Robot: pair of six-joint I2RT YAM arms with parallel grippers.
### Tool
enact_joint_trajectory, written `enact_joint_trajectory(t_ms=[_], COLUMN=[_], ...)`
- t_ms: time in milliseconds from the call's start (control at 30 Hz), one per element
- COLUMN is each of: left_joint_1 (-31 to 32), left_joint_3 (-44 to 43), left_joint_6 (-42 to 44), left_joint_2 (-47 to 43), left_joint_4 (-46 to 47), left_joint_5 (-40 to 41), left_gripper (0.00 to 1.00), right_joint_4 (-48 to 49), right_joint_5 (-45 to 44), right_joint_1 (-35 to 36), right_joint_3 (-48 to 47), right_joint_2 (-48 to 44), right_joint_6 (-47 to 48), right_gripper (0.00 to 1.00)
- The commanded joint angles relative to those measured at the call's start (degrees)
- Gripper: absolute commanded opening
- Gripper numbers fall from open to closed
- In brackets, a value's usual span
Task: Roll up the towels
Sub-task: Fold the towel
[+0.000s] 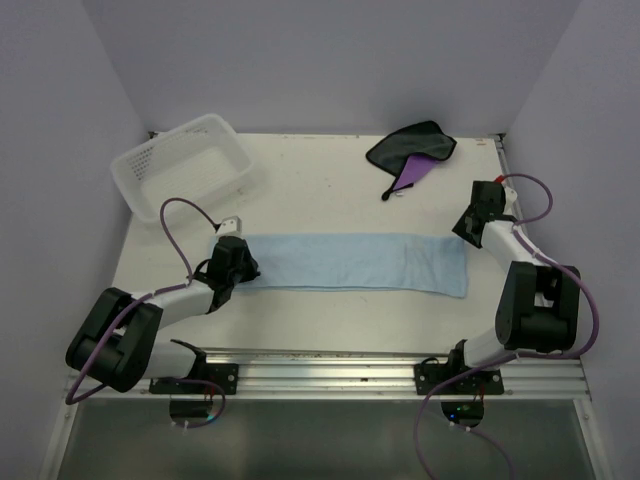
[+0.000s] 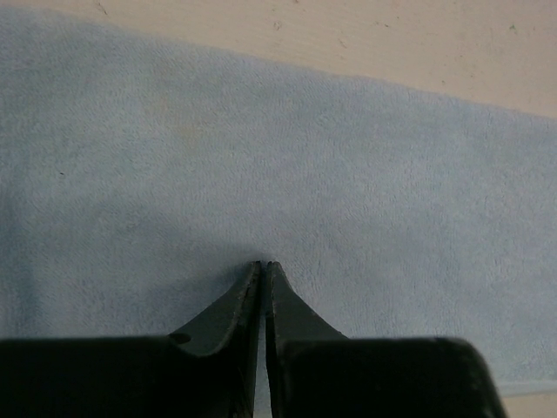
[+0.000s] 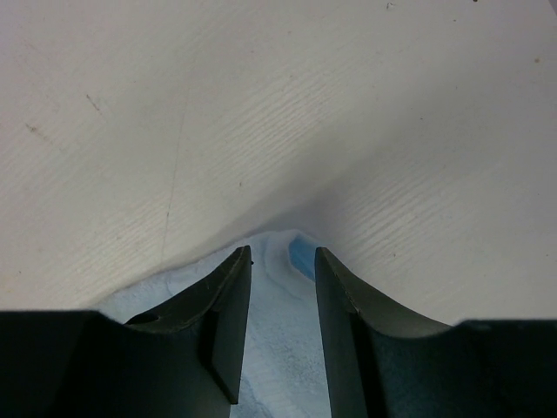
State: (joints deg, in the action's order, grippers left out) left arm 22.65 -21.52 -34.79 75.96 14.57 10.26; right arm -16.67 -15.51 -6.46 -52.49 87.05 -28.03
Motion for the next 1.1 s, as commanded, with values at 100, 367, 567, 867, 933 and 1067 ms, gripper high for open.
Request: enact_joint_trajectory(t_ms=[100, 367, 567, 867, 933, 1067], left_joint_1=[0.3, 0.4, 0.5, 1.1, 1.2, 1.3], left_joint_3=[-1.0, -1.7, -2.0, -2.9, -3.0, -3.2], left_joint_6=[1.5, 2.2, 2.1, 2.2, 2.1, 2.1], left_joint_2=[0.6, 1.0, 2.1, 3.2, 3.3, 3.7], left_joint_4=[2.7, 2.9, 3.2, 3.2, 3.2, 3.1], left_joint_5=[0.7, 0.4, -0.2, -0.2, -0.2, -0.1], left_gripper=[0.09, 0.09, 0.08, 0.08, 0.08, 0.07], right_joint_4=[2.1, 9.1, 11.7, 14.0, 14.5, 15.0], right_joint_5=[0.6, 2.1, 1.4, 1.4, 1.7, 1.9], right_joint_1=[0.0, 0.0, 0.0, 0.0, 0.0, 0.0], right_joint_3=[3.0, 11.5, 11.5, 10.2, 10.0, 9.5], right_joint_2=[-5.0, -7.4, -5.3, -2.1, -1.8, -1.3], right_joint_6=[0.7, 1.3, 2.8, 3.4, 3.4, 3.4], right_gripper=[0.4, 0.4, 0.4, 0.38, 0.35, 0.23])
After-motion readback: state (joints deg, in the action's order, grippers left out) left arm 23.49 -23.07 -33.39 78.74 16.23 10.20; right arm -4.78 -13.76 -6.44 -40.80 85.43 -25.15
